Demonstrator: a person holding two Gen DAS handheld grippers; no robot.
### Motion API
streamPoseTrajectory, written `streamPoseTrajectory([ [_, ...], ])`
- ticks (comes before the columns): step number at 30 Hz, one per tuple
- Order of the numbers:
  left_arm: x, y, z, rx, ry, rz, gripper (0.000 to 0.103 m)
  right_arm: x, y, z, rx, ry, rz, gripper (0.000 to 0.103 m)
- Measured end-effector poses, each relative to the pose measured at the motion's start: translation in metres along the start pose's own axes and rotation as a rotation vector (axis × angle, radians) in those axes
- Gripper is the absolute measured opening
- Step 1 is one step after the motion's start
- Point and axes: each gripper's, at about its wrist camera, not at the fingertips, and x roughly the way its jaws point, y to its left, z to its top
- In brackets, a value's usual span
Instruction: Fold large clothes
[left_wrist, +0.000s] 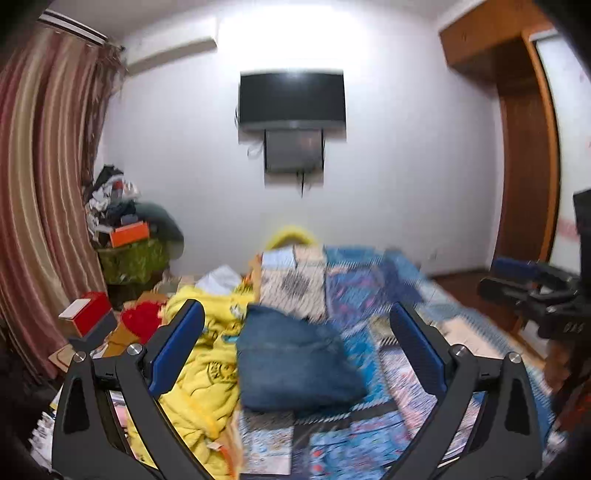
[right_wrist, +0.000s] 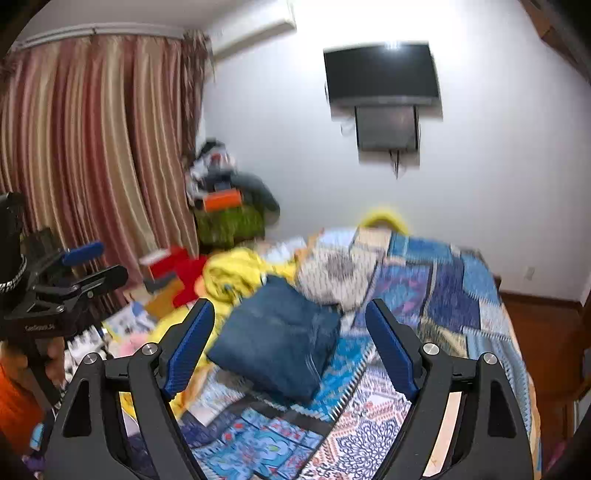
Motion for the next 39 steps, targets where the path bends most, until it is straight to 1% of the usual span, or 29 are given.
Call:
streamPoseTrajectory([
  [3,-0.043,-0.007,0.001,-0.039,-0.093,0.000,0.102,-0.025,0.014,0.000,-0.006,-0.058,0.002,0.084],
  [5,-0.063,-0.011,0.000,-0.046,-0.129,0.007,0.102,-0.038,0.022,-0.002,-0.007,-0.091,0.005,0.084],
  [8,-0.084,-0.018,-0.005,-0.047,-0.148,0.004,0.102,-0.057,0.032,-0.005,0.000,-0.139,0.013,0.085],
  [12,-0.102,-0.027,-0.013,-0.054,-0.161,0.019,0.102,-0.068,0.038,-0.011,0.028,-0.168,0.001,0.088],
  [17,-0.111,-0.040,-0.021,-0.038,-0.159,0.044,0.102,-0.071,0.042,-0.018,0.042,-0.150,-0.032,0.092],
  [22,-0.112,-0.045,-0.026,-0.032,-0.146,0.055,0.103,-0.079,0.047,-0.021,0.028,-0.152,-0.075,0.101],
  [27,-0.114,-0.045,-0.029,-0.050,-0.141,0.043,0.103,-0.081,0.050,-0.025,0.017,-0.147,-0.080,0.103],
  [39,-0.116,-0.042,-0.030,-0.062,-0.142,0.046,0.103,-0.081,0.049,-0.029,0.023,-0.124,-0.089,0.103],
])
